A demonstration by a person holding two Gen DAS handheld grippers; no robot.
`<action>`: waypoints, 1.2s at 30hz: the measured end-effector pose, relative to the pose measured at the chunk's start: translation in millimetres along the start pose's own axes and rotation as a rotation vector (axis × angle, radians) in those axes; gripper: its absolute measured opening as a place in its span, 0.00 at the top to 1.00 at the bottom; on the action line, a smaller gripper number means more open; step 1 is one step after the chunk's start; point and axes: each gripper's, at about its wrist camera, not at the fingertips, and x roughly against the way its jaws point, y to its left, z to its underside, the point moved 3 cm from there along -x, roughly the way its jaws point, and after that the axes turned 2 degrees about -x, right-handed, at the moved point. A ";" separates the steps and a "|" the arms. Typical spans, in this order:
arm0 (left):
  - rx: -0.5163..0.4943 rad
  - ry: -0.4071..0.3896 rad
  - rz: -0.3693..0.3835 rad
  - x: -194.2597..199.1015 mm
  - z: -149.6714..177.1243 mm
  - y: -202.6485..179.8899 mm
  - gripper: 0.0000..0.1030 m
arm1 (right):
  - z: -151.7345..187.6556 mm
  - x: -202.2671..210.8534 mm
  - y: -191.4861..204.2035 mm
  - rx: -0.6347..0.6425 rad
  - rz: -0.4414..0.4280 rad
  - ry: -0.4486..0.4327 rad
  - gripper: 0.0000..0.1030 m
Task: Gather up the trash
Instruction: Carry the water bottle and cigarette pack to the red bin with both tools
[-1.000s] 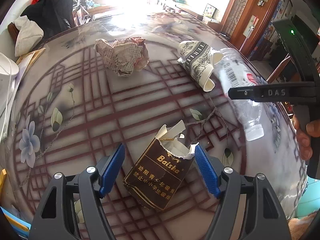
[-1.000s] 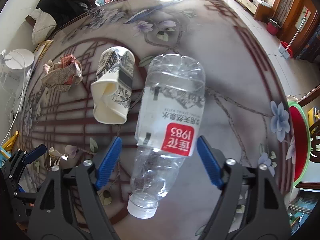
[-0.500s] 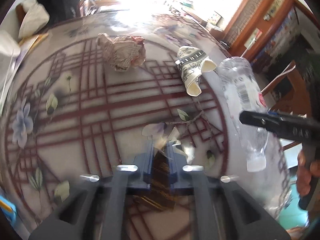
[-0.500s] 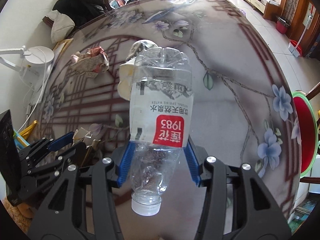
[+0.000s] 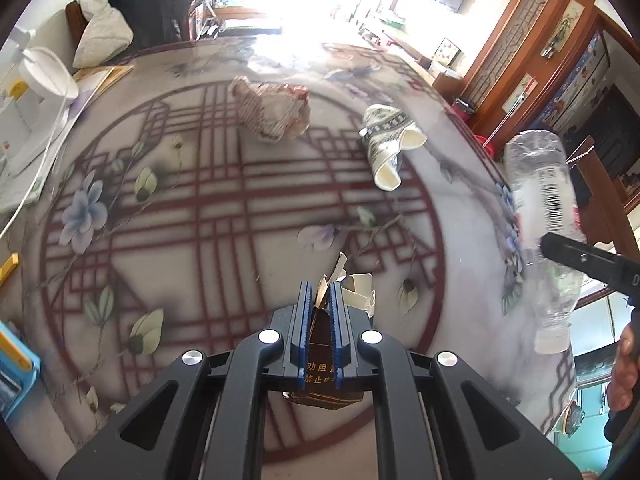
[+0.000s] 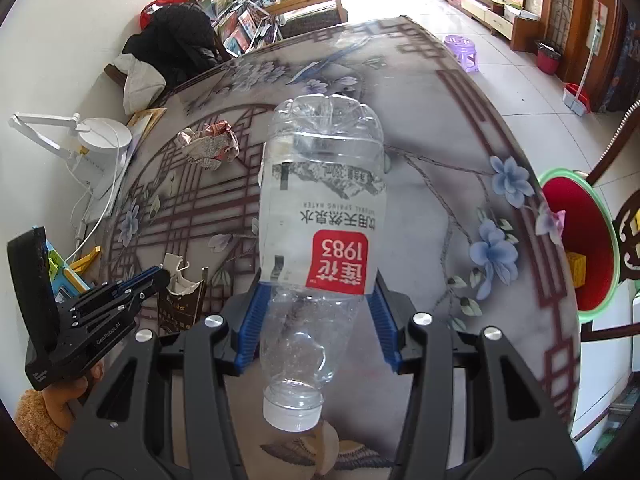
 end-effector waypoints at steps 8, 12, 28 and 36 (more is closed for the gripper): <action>-0.009 -0.031 0.003 16.9 0.7 -11.8 0.94 | 16.3 10.5 -16.6 -0.060 -0.007 -0.018 0.54; -0.020 -0.052 0.019 25.7 -0.7 -25.4 0.94 | 20.8 13.5 -22.8 -0.073 -0.007 -0.024 0.54; -0.096 -0.097 0.058 36.5 -15.1 -94.1 0.94 | 28.6 40.5 -48.8 -0.086 0.017 -0.075 0.54; -0.123 -0.094 0.064 29.0 -21.1 -125.3 0.94 | 27.2 51.2 -80.1 -0.119 0.020 -0.088 0.54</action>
